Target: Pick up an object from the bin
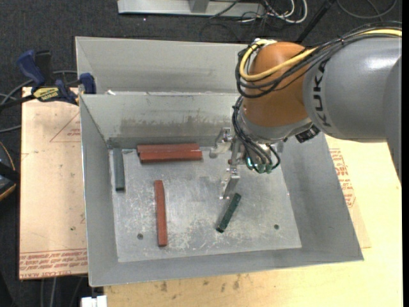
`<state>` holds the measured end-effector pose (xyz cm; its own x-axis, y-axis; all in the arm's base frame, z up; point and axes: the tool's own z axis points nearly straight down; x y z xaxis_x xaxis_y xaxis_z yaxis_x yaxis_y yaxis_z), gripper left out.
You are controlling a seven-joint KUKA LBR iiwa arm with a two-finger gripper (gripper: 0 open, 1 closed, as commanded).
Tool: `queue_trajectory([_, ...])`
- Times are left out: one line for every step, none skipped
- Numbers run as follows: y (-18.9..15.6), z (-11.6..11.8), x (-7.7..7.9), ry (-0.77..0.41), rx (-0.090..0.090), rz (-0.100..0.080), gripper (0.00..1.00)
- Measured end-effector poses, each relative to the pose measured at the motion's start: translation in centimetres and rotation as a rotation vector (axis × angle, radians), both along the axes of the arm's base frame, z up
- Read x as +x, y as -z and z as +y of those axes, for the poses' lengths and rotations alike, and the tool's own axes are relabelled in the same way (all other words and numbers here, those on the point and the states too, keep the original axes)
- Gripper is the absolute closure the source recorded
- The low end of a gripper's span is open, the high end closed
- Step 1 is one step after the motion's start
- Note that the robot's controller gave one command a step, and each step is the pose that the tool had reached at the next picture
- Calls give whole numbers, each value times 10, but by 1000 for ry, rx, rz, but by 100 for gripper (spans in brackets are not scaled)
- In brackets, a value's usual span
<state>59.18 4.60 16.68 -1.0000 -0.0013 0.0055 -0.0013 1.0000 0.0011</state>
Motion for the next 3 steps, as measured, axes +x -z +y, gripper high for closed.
queue_trajectory([-3,0,2,1,0,-7,0])
queue_trajectory([41,-29,-22,-26,1,-14,0])
queue_trajectory([85,-21,-56,-147,1,-23,100])
